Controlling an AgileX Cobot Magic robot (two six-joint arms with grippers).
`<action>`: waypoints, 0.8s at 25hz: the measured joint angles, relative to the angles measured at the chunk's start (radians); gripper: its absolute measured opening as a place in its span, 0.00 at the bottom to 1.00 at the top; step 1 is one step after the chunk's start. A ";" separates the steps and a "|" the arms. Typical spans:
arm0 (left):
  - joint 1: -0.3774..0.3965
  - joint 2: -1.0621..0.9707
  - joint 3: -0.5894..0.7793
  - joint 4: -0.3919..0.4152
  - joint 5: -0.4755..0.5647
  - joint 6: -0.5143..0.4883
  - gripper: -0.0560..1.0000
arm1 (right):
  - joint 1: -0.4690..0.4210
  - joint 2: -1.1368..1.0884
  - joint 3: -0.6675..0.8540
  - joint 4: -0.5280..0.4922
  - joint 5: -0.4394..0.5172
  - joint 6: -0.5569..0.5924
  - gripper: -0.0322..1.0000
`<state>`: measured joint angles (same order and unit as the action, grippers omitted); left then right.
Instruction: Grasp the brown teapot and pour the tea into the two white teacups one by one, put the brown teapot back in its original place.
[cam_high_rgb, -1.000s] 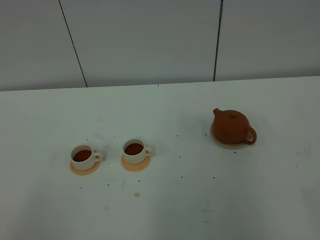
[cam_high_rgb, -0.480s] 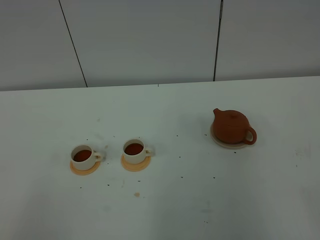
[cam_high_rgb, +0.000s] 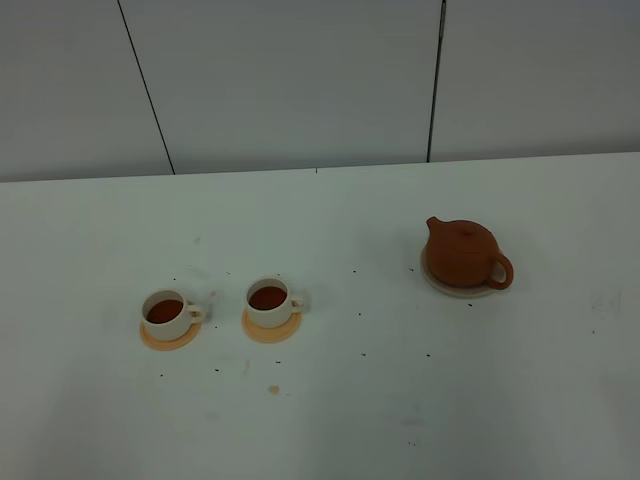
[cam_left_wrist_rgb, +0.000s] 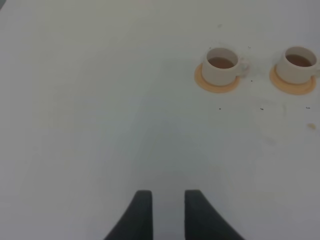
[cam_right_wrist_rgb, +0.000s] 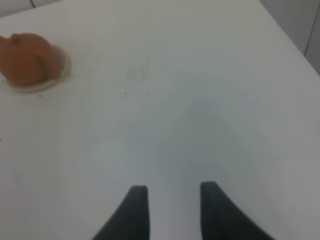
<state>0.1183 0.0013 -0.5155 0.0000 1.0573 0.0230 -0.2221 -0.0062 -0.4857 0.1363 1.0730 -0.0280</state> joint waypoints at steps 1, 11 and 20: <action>0.000 0.000 0.000 0.000 0.000 0.000 0.27 | 0.000 0.000 0.000 0.000 0.000 0.000 0.27; 0.000 0.000 0.000 0.000 0.000 0.000 0.27 | 0.000 0.000 0.000 0.000 0.000 0.000 0.27; 0.000 0.000 0.000 0.000 0.000 0.000 0.27 | 0.000 0.000 0.000 0.000 0.000 0.000 0.27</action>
<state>0.1183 0.0013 -0.5155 0.0000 1.0573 0.0230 -0.2221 -0.0062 -0.4857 0.1363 1.0730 -0.0283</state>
